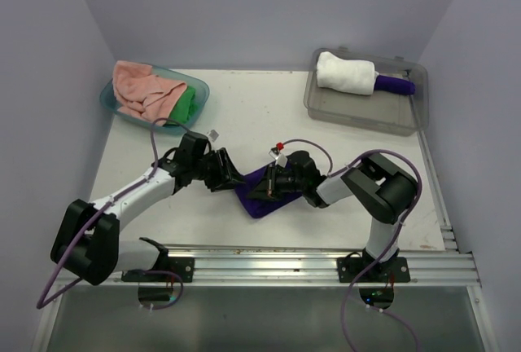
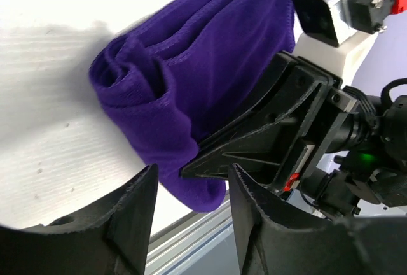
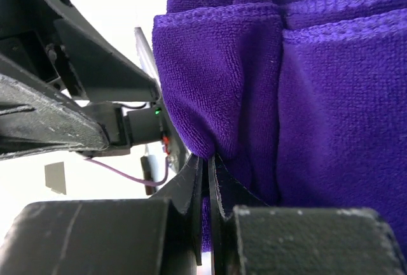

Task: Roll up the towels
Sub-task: Roll the towel

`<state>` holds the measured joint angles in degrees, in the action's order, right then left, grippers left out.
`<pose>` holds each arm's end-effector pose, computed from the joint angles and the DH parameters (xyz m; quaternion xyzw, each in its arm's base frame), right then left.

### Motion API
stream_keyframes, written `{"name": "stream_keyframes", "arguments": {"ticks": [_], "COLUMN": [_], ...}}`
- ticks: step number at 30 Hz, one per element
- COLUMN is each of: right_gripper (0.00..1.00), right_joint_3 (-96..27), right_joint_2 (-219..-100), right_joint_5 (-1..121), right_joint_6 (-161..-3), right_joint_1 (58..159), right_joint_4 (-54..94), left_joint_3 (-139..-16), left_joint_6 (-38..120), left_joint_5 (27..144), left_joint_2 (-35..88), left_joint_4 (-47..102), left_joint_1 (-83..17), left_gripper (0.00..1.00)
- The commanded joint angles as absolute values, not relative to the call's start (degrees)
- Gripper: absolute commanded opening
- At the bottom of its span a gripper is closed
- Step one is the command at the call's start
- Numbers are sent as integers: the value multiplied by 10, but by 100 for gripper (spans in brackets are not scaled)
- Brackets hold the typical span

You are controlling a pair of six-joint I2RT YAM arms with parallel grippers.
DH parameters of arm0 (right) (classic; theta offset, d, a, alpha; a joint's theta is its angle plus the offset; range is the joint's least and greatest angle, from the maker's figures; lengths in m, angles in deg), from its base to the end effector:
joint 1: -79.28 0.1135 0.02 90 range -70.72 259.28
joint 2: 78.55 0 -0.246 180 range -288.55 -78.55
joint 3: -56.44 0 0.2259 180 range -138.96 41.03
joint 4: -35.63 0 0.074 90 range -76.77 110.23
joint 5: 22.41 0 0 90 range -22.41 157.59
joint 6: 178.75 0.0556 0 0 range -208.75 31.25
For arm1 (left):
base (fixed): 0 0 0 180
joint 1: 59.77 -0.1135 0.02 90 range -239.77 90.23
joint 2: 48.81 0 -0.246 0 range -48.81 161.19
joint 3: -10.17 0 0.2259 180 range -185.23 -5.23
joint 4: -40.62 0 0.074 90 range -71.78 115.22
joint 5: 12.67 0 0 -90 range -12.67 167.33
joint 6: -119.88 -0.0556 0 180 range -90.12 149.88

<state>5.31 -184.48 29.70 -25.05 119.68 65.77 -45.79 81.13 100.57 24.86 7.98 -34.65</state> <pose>0.2253 0.2366 0.1163 -0.0109 0.8152 0.5707 0.0985 0.2133 -0.1242 0.1845 -0.1418 0.9130 -0.3543 0.1440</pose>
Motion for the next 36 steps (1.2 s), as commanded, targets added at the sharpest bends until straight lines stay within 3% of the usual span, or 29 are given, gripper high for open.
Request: {"name": "stream_keyframes", "arguments": {"ticks": [1, 21, 24, 25, 28, 31, 36], "right_gripper": [0, 0, 20, 32, 45, 46, 46], "right_joint_3": [62, 78, 73, 70, 47, 9, -56], "right_joint_2": [-1846, -1831, -1777, -1760, -1673, -1594, -1540], "right_joint_5": [273, 311, 354, 369, 461, 597, 760], "right_joint_6": [-220, -258, -308, -343, -402, -488, -559], "right_joint_1": [1193, 1183, 1184, 1184, 1189, 1226, 1324], "right_joint_4": [713, 640, 543, 475, 308, 170, 74], "left_joint_3": [-478, -506, -508, -511, -515, -516, -510], "left_joint_6": [798, 794, 795, 794, 790, 787, 790], "left_joint_5": [1031, 1026, 1025, 1025, 1021, 1022, 1028], "left_joint_2": [262, 415, 438, 445, 454, 466, 478], "left_joint_4": [125, 200, 207, 206, 201, 197, 205], "left_joint_1": [-341, -319, -320, -319, -319, -318, -315], "left_gripper": [50, 45, 44, 43, 43, 43, 43]}}
